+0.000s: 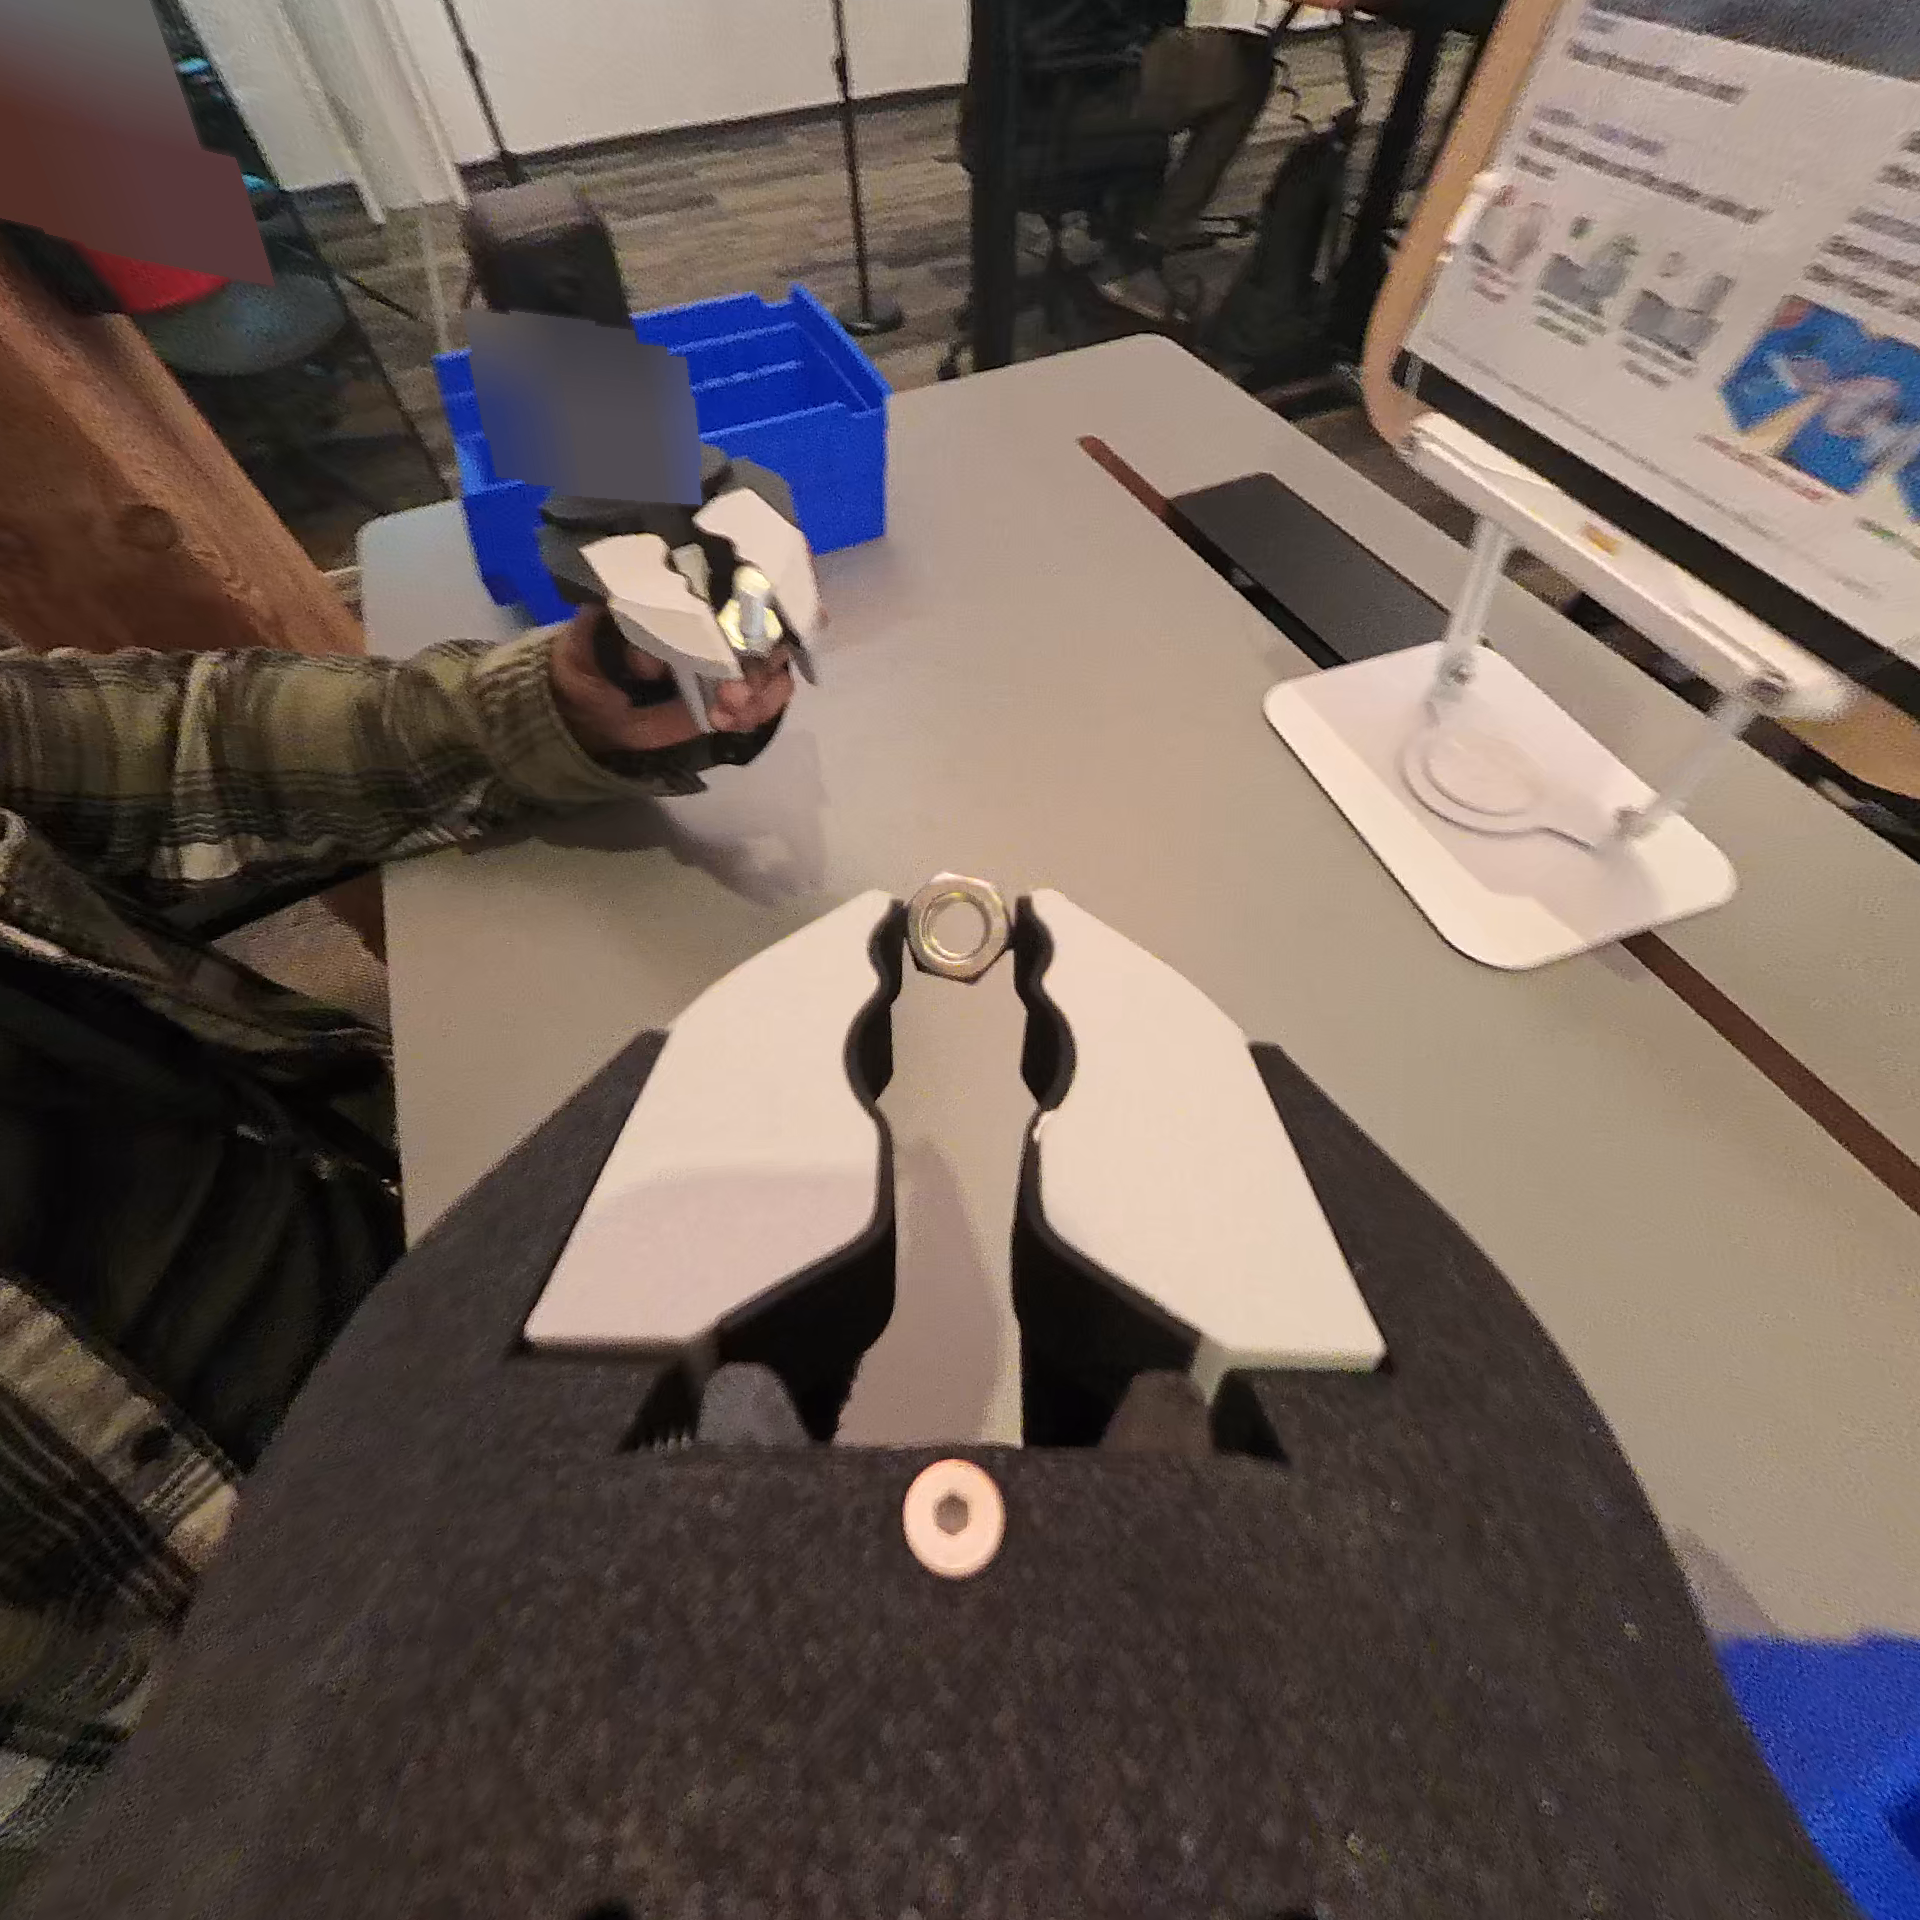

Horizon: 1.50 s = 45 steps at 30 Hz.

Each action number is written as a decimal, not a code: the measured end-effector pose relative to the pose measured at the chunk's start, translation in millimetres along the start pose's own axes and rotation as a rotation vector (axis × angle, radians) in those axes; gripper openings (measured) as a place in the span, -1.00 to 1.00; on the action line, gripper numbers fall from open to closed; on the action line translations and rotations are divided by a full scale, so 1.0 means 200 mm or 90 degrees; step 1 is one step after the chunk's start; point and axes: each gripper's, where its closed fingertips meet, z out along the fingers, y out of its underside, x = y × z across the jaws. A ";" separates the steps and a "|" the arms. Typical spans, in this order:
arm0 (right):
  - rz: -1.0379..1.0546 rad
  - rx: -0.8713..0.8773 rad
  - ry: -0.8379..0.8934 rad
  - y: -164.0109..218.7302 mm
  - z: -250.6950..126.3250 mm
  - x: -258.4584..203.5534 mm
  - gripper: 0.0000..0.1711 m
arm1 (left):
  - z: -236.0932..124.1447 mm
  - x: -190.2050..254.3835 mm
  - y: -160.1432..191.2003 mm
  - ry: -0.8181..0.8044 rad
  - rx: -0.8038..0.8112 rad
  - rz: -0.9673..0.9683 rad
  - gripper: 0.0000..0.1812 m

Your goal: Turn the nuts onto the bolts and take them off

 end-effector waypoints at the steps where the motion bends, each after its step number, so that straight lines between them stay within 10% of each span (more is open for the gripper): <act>1: 0.004 -0.005 0.017 0.01 -0.04 0.03 -0.77 | 0.00 0.00 0.00 0.001 0.001 0.000 -0.80; 12: 0.122 -0.059 0.192 0.34 -0.61 0.37 -0.77 | 0.00 0.00 0.00 0.003 0.002 -0.003 -0.80; 25: 0.335 -0.291 0.303 1.27 -0.93 0.49 -0.76 | 0.00 0.00 0.02 0.003 -0.004 -0.009 -0.80; 28: 0.330 -0.304 0.348 1.34 -0.98 0.55 -0.28 | 0.00 -0.01 0.02 0.003 -0.007 -0.009 -0.80; 32: 0.251 -0.211 0.407 1.01 -1.02 0.60 -0.24 | 0.00 -0.01 0.02 0.002 -0.004 -0.013 -0.80; 38: 0.022 -0.020 0.177 0.23 -0.32 0.21 -0.38 | 0.01 -0.02 0.06 0.004 -0.012 -0.026 -0.80; 45: -0.095 0.026 -0.092 -0.01 0.50 -0.20 -0.54 | 0.02 -0.01 0.08 0.006 -0.025 -0.020 -0.80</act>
